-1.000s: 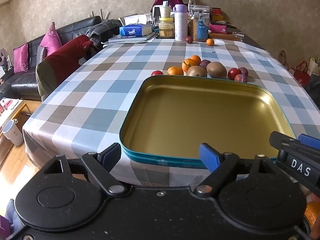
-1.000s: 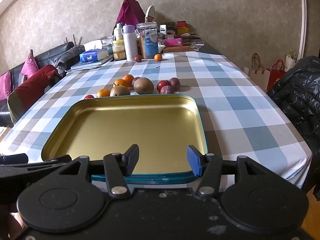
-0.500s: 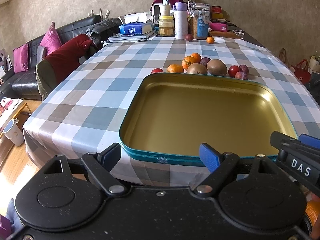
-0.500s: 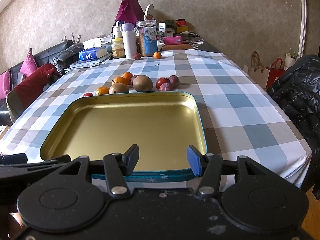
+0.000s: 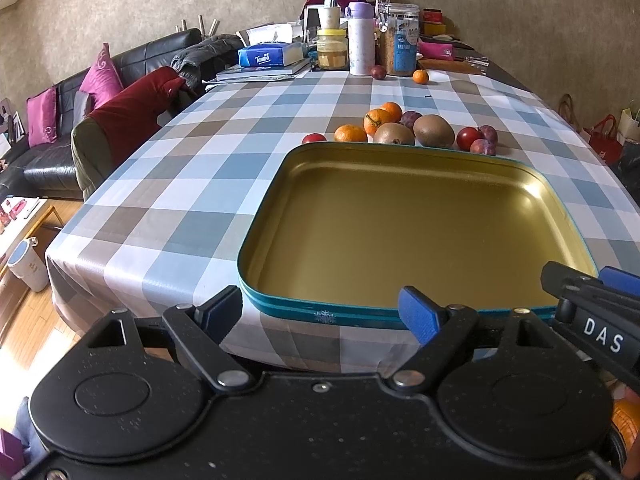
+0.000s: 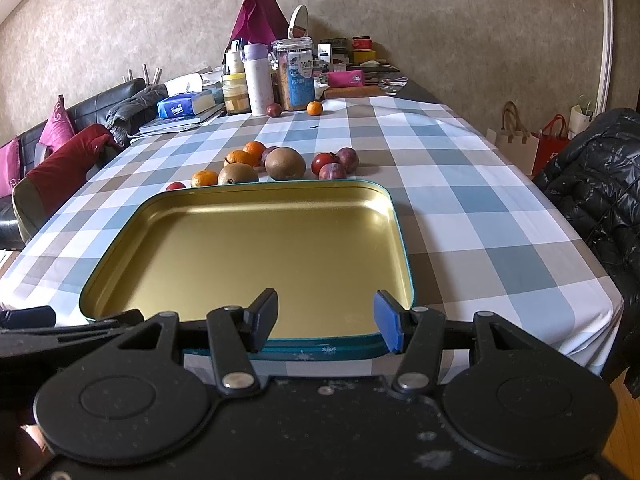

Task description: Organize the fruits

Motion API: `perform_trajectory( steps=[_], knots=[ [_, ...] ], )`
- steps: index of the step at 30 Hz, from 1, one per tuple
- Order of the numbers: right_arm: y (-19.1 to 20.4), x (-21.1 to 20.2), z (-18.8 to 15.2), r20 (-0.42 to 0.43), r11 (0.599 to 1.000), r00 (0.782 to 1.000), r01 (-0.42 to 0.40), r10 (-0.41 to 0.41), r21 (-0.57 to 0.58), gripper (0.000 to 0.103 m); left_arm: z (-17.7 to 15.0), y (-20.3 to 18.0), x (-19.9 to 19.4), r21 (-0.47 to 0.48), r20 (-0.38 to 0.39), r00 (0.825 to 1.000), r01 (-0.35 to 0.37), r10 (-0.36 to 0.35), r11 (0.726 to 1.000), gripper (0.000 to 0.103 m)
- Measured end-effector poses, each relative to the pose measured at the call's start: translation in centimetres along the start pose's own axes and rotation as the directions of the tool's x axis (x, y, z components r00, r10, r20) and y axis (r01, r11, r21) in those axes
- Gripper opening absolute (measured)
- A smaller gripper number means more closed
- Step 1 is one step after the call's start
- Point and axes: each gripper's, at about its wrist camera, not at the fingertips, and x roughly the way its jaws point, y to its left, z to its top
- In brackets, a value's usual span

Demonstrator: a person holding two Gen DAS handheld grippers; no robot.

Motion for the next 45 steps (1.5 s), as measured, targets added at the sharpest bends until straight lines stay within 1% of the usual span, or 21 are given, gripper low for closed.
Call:
perform_trajectory(
  steps=[34, 45],
  knots=[
    [-0.02, -0.01, 0.13, -0.016, 1.000, 1.000, -0.001, 0.001, -0.011, 0.056, -0.17, -0.37, 0.03, 0.010, -0.007, 1.000, -0.004, 0.004, 1.000, 0.086],
    [0.10, 0.19, 0.20, -0.030, 1.000, 1.000, 0.000, -0.001, -0.020, 0.056, 0.14, -0.54, 0.23, 0.023, -0.025, 1.000, -0.007, 0.007, 1.000, 0.086]
  ],
)
